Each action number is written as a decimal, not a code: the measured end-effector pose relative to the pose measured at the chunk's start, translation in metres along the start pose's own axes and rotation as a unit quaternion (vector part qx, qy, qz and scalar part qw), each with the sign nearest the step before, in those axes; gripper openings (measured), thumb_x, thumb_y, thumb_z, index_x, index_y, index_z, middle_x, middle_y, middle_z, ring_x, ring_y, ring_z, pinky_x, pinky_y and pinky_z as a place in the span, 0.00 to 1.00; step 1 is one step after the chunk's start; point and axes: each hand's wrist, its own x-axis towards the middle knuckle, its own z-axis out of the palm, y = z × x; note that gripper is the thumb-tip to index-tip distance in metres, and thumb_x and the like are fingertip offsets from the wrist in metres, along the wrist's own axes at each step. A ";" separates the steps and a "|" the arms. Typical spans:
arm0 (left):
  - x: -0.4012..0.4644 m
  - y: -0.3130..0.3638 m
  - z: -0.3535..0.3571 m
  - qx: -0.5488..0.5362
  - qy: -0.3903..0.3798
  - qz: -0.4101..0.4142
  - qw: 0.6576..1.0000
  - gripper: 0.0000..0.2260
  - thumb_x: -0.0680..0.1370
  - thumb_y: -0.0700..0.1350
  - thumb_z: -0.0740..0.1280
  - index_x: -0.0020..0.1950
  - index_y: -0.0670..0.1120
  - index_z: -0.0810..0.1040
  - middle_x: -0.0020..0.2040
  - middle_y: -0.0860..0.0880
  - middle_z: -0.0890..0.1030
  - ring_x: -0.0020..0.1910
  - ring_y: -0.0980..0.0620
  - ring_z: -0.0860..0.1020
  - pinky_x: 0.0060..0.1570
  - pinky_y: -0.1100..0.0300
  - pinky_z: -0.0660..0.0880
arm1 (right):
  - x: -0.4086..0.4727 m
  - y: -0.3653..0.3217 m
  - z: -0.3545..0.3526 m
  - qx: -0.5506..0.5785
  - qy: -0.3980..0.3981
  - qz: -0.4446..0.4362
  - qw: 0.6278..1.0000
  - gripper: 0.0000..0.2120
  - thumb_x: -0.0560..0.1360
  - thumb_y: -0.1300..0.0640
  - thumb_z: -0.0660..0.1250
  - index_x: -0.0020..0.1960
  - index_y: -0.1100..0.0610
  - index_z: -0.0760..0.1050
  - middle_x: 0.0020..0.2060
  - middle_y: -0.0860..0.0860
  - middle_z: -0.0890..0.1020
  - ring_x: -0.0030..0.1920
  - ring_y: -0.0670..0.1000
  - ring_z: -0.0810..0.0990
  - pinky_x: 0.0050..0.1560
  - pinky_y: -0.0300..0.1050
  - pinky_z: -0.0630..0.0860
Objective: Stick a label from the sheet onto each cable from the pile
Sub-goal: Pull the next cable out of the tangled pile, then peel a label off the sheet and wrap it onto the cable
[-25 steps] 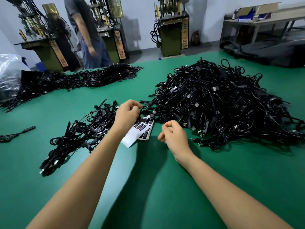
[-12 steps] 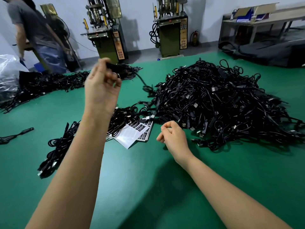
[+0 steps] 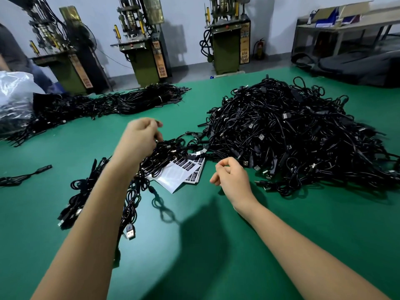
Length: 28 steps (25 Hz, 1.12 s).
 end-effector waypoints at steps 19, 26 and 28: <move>-0.047 -0.101 0.066 -0.131 -0.232 -0.025 0.964 0.06 0.82 0.34 0.57 0.53 0.40 0.73 0.41 0.45 0.85 0.35 0.51 0.82 0.36 0.62 0.77 | -0.004 -0.001 0.001 -0.154 -0.081 -0.054 0.983 0.09 0.74 0.47 0.69 0.40 0.51 0.79 0.34 0.47 0.82 0.39 0.48 0.79 0.47 0.49 0.76; -0.061 -0.095 0.076 0.372 -0.022 0.220 0.901 0.10 0.82 0.46 0.60 0.46 0.42 0.75 0.37 0.46 0.78 0.37 0.41 0.74 0.32 0.52 0.63 | -0.002 -0.002 0.001 -0.064 -0.045 -0.011 0.997 0.10 0.76 0.53 0.68 0.39 0.58 0.77 0.32 0.51 0.78 0.34 0.49 0.73 0.45 0.53 0.75; -0.061 -0.094 0.077 0.374 -0.022 0.231 0.898 0.10 0.82 0.45 0.60 0.44 0.41 0.73 0.36 0.45 0.77 0.35 0.39 0.74 0.33 0.54 0.58 | 0.000 -0.001 0.000 -0.067 -0.039 -0.010 0.997 0.10 0.77 0.52 0.67 0.39 0.56 0.77 0.32 0.50 0.79 0.34 0.48 0.74 0.44 0.52 0.75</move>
